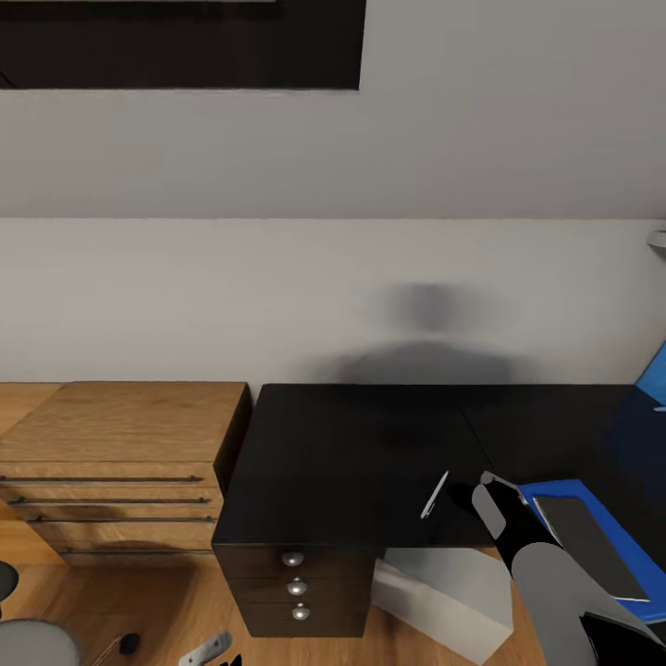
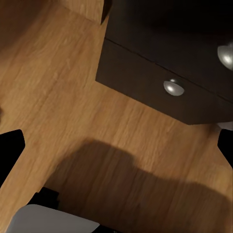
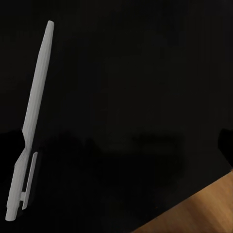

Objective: In the bedroom, organize the workspace by keeping the computer under the desk, ensuring the monitor is on the desk, placing the keyboard on the desk next to the monitor, placing the mouse on the desk next to the keyboard, moving the folder from the swivel chair onto the desk next to the mouse, stacking the notebook on top of the folder with the pen on top of the notebook, and positioning the swivel chair next to the desk.

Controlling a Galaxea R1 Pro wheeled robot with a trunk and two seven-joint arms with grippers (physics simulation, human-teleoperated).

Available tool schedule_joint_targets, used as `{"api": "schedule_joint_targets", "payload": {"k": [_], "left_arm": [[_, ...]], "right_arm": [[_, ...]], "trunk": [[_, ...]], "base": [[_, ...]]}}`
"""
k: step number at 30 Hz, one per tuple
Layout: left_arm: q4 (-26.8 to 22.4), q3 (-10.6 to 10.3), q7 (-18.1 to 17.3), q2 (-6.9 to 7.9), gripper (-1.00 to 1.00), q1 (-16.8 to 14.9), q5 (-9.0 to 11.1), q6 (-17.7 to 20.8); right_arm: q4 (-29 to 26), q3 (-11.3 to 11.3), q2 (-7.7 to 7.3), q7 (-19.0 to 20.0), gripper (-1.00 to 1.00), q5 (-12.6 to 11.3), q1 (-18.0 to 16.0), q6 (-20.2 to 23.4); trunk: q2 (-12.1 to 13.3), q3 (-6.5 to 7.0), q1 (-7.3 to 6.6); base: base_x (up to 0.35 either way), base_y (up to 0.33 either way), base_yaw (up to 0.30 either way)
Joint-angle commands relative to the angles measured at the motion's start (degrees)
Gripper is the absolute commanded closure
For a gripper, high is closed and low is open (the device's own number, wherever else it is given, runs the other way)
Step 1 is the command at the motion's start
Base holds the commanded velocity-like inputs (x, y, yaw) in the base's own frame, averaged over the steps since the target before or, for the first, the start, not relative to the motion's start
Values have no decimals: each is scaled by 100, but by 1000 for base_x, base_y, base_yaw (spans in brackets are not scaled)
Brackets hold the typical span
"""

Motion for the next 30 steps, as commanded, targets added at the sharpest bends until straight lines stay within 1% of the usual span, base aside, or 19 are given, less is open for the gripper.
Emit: {"api": "schedule_joint_targets", "payload": {"k": [1,7,18,24,30], "left_arm": [[0,10,-1,-3,-100,-3,47,-12],[0,10,-2,-3,-100,-3,47,-12],[-1,10,-1,-3,-100,-3,42,-12],[0,10,0,-3,-100,-3,45,-12],[0,10,0,-3,-100,-3,41,-12]], "right_arm": [[-10,-2,0,-36,-100,-60,-3,23],[-7,1,0,-36,-100,-54,-3,222],[-77,26,15,-107,-100,-35,-3,1022],[-204,34,43,-406,-100,-34,-7,1193],[-236,40,159,-877,-100,-34,-21,1250]], "trunk": [[-6,-8,2],[-6,-8,2],[-6,-8,2],[-6,-8,2],[-6,-8,2]], "base": [[45,0,-5],[22,0,-3],[4,0,0],[0,0,0],[0,0,0]]}}
